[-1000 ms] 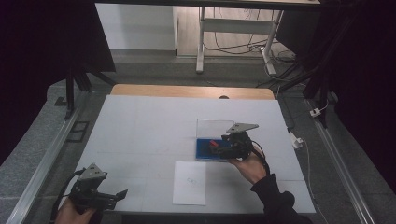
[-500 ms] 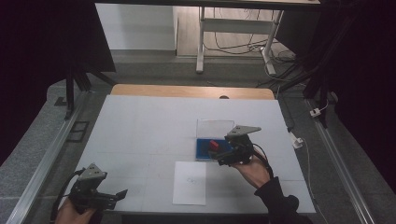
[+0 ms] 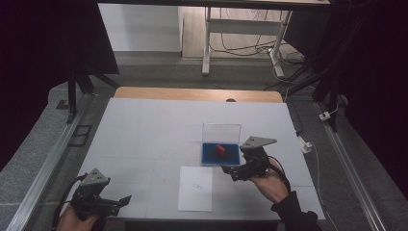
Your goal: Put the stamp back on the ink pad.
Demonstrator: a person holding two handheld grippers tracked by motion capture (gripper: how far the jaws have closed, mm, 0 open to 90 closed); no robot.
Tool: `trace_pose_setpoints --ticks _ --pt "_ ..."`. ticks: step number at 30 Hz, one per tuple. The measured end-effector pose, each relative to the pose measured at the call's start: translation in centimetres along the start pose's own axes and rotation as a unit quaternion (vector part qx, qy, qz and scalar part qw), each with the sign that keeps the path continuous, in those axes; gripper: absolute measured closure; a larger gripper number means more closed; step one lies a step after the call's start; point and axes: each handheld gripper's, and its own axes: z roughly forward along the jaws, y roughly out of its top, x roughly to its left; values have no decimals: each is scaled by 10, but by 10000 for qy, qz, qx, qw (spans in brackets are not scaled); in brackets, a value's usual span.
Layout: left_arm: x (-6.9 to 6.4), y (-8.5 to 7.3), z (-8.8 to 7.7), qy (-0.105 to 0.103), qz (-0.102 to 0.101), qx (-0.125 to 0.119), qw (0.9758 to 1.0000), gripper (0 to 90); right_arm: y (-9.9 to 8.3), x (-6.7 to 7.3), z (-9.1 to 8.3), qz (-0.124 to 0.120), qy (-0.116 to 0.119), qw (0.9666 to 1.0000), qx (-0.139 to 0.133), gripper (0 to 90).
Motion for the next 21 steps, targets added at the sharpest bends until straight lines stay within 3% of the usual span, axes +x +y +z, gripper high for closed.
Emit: trace_pose_setpoints --ticks 7,21 --pt "0 0 0 3 -5 5 10000 23 -12 2 -17 17 -62 10000 -1 0" --pt "0 0 0 7 -24 11 10000 23 -47 -6 -58 463 -291 9984 -120 0"
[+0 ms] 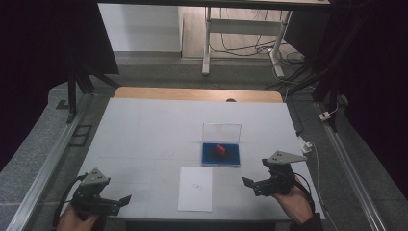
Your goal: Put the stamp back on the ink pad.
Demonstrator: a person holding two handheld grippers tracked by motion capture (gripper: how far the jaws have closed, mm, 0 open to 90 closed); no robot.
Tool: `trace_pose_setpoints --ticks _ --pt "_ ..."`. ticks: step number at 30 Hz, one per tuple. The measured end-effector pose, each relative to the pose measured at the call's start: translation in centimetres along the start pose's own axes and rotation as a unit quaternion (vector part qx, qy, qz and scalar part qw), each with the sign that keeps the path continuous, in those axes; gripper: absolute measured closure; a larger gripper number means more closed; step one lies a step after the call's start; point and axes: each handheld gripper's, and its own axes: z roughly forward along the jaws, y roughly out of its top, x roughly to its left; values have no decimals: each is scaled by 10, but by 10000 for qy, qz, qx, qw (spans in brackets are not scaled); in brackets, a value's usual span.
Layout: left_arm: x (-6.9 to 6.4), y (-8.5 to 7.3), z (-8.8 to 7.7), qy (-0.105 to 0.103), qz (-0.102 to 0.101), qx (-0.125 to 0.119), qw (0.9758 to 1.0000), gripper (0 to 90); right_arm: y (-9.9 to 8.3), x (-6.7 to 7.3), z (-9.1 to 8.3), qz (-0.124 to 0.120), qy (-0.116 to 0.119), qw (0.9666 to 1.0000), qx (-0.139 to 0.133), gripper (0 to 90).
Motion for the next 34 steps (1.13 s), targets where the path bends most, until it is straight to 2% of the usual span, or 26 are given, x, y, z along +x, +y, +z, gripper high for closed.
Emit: trace_pose_setpoints --ticks 6,13,18,24,28,34 --pt "0 0 0 -1 -6 -4 10000 23 -14 -7 -17 201 -140 9997 -19 0" --pt "0 0 0 -8 -10 -13 10000 22 -29 -9 -34 301 -403 9987 -47 0" --pt "0 0 0 -6 -8 -15 10000 22 -41 -11 -44 438 -710 9965 -34 0" --pt "0 -1 -1 -4 -6 -20 10000 22 -54 -13 -54 619 -883 9942 -58 0" --pt "0 -1 -1 -7 -9 -22 10000 22 -60 -14 -57 721 -923 9931 -6 0" --pt "0 0 0 -20 -13 -24 10000 22 -60 -14 -56 730 -954 9928 23 0"
